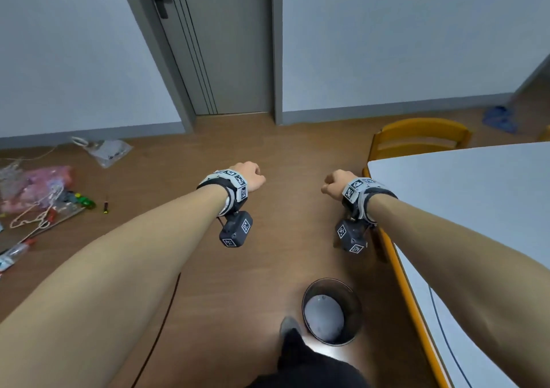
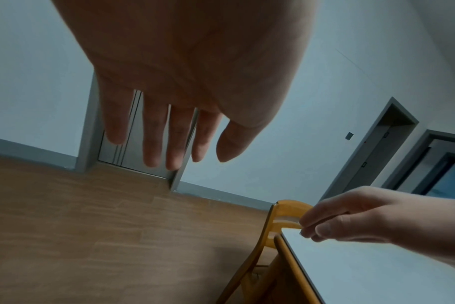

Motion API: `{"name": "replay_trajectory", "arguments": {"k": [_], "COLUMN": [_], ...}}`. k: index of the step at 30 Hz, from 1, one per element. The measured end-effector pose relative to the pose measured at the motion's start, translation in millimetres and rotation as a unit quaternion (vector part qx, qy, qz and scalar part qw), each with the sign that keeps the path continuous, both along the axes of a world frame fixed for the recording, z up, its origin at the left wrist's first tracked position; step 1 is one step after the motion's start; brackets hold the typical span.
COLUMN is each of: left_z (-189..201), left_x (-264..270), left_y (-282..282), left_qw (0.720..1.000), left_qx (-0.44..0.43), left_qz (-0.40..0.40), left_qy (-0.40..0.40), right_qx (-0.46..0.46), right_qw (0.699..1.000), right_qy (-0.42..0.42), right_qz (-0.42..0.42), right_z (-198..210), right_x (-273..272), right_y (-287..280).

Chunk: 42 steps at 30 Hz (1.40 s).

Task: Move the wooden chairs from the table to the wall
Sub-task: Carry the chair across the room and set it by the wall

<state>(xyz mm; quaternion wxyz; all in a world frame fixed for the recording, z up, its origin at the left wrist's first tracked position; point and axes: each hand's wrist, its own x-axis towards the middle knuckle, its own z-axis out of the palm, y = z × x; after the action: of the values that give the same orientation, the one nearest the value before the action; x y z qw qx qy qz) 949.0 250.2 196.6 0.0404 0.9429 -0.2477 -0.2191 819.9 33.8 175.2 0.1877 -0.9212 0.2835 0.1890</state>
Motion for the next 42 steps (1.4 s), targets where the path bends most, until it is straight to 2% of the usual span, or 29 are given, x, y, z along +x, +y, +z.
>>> {"name": "replay_trajectory", "arguments": {"k": [9, 16, 21, 26, 31, 38, 42], "left_z": [20.6, -17.6, -41.2, -46.4, -54.9, -74.3, -79.5], "left_x": [181.5, 337.1, 406.7, 418.4, 401.2, 365.0, 344.5], "left_y": [-142.4, -272.4, -378.6, -482.7, -596.8, -735.3, -798.3], "left_qw": [0.997, 0.987, 0.961, 0.923, 0.881, 0.839, 0.8], "left_qx": [-0.015, -0.014, 0.025, 0.046, 0.035, 0.072, 0.084], "left_qz": [-0.069, -0.159, -0.273, -0.379, -0.47, -0.536, -0.59], "left_qy": [-0.021, -0.004, 0.032, 0.045, 0.051, 0.066, 0.07], "right_qx": [-0.016, -0.005, 0.011, 0.019, 0.041, 0.078, 0.097], "right_qw": [0.999, 0.994, 0.973, 0.943, 0.89, 0.846, 0.81], "right_qy": [0.019, 0.035, 0.055, 0.071, 0.066, 0.025, 0.007], "right_qz": [-0.027, -0.106, -0.222, -0.326, -0.449, -0.526, -0.578], "right_z": [-5.8, -40.0, -45.1, -35.7, -46.1, -78.4, -87.1], "right_x": [165.1, 268.3, 293.2, 278.3, 259.8, 254.6, 251.6], "right_y": [-127.4, -221.1, -288.7, -335.8, -395.7, -494.8, -531.0]}}
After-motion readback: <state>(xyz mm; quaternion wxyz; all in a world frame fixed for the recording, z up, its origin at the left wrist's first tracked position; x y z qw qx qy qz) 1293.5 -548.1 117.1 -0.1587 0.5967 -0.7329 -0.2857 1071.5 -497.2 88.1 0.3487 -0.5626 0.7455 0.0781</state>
